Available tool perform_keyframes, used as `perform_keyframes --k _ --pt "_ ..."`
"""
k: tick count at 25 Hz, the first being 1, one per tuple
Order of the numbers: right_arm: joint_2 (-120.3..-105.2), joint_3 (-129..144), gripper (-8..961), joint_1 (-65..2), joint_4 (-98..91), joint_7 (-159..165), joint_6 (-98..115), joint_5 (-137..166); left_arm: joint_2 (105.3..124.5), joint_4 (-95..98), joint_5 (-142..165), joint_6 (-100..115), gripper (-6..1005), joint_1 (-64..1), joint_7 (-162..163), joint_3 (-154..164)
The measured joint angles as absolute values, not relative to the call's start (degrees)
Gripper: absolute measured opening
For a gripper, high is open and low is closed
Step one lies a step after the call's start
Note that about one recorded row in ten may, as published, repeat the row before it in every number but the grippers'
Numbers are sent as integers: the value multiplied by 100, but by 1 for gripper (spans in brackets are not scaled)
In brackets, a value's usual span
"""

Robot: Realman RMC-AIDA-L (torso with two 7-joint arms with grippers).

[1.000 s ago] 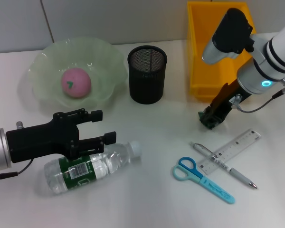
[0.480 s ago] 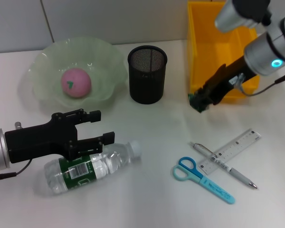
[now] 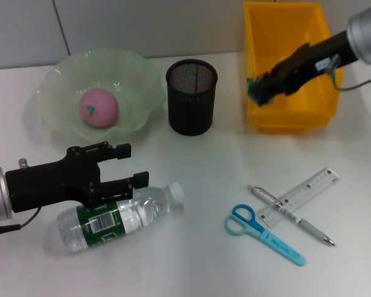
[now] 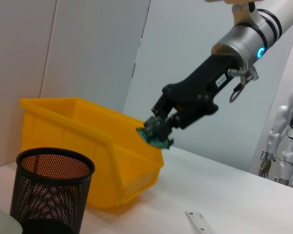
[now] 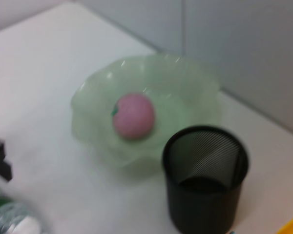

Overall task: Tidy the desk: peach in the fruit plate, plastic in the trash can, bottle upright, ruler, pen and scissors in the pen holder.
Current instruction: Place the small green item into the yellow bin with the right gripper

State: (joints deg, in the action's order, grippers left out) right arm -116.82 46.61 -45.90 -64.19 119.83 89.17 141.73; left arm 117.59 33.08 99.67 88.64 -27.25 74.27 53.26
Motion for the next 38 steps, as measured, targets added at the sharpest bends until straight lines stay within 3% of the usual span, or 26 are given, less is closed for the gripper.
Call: perform_keyframes --k 10,21,38 --pt "-11574 3760 229 -4563 -6576 11991 8537 13861 11755 3322 9967 8893 756 -2723 7427 5326" --pt "-11630 3953 231 -4307 -6586 11948 7319 13656 11751 3316 9967 8925 756 -2724 7427 5326" --pt "-11593 4270 234 -4520 -5588 11983 6352 14132 11745 3328 9964 8904 756 -2727 7427 5326"
